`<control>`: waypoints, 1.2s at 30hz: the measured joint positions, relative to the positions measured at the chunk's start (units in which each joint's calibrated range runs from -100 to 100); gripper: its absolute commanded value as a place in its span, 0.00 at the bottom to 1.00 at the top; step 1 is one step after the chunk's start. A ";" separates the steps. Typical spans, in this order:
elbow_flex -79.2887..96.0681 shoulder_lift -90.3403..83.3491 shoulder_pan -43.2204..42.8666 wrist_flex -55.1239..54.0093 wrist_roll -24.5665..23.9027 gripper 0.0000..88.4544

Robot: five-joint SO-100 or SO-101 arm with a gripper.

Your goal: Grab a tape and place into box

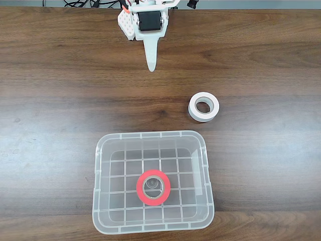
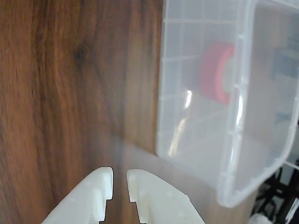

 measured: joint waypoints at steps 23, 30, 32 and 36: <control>28.70 -23.52 3.23 -3.22 -0.83 0.04; 28.70 -23.52 3.23 -3.22 -0.78 0.03; 28.70 -23.52 3.23 -3.22 -0.78 0.03; 28.70 -23.52 3.23 -3.22 -0.78 0.03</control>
